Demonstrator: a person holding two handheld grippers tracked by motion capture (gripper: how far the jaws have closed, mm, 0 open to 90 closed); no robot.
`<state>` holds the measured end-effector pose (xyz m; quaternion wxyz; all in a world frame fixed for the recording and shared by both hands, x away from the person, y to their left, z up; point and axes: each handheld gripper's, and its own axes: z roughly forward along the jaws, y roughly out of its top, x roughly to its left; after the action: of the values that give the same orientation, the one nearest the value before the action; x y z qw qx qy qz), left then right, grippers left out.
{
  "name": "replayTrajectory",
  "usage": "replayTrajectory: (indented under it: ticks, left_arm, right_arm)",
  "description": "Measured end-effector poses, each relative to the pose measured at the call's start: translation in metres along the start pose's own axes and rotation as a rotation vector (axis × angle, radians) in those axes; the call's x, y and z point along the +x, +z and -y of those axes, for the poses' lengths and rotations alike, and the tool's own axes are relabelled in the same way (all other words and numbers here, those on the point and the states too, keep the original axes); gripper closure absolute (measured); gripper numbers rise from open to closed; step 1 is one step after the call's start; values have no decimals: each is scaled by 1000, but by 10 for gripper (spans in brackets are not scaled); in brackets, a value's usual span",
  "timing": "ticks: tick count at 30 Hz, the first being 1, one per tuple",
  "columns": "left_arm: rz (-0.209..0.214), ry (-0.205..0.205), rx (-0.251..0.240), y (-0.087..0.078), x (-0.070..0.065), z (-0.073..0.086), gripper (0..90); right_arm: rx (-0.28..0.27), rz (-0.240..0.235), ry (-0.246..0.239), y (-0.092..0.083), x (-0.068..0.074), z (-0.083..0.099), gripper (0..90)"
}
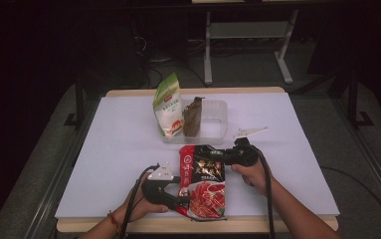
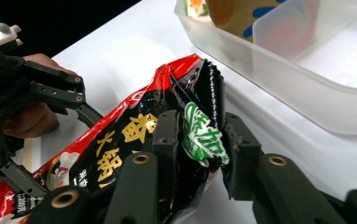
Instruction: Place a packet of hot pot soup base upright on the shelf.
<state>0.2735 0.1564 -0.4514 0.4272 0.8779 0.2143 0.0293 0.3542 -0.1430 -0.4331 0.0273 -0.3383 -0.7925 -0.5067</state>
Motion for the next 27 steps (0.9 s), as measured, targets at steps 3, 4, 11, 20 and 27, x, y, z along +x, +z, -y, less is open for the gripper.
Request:
replayTrajectory:
  ticks: [3, 4, 11, 20, 27]
  left_arm:
    - [-58, 24, -20, -4, -3, -4, 288]
    - [-65, 18, -26, -4, -3, -5, 288]
    - [-40, -45, -72, -1, 6, -12, 257]
    - [13, -65, -108, 5, 18, -29, 238]
    - [47, -78, -129, 8, 25, -36, 220]
  right_arm:
    - [-13, -5, -38, -7, 7, -4, 720]
    - [-18, -8, -51, -9, 9, -6, 725]
    - [-33, -16, -98, -19, 21, -13, 750]
    - [-81, -13, -141, -33, 28, -19, 750]
    - [-95, -18, -164, -34, 31, -20, 750]
